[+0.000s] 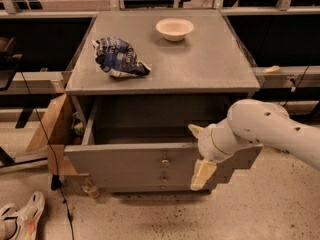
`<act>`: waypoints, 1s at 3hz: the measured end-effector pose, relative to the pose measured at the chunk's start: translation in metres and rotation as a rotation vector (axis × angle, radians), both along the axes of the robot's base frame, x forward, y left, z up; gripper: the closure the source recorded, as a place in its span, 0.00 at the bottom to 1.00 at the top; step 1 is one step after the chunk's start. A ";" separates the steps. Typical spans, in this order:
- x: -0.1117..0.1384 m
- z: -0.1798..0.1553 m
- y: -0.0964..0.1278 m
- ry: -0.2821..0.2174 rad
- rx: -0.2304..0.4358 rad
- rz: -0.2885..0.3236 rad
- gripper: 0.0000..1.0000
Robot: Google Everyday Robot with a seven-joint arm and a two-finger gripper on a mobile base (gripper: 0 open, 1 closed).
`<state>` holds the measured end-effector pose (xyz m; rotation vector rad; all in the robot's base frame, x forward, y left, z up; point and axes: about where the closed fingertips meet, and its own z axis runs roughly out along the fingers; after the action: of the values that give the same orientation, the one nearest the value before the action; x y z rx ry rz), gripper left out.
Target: Open top drawer
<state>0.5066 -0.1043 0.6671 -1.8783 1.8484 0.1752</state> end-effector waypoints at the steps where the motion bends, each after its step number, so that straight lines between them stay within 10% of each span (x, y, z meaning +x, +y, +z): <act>1: -0.012 -0.007 -0.011 0.023 -0.027 -0.031 0.19; 3: -0.036 -0.007 -0.027 0.044 -0.052 -0.071 0.65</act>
Offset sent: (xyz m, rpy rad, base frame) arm -0.0546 -0.0451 -0.0152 -0.0738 0.0627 -0.1129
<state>0.4710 -0.1317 0.6602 -1.8536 1.9638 0.1459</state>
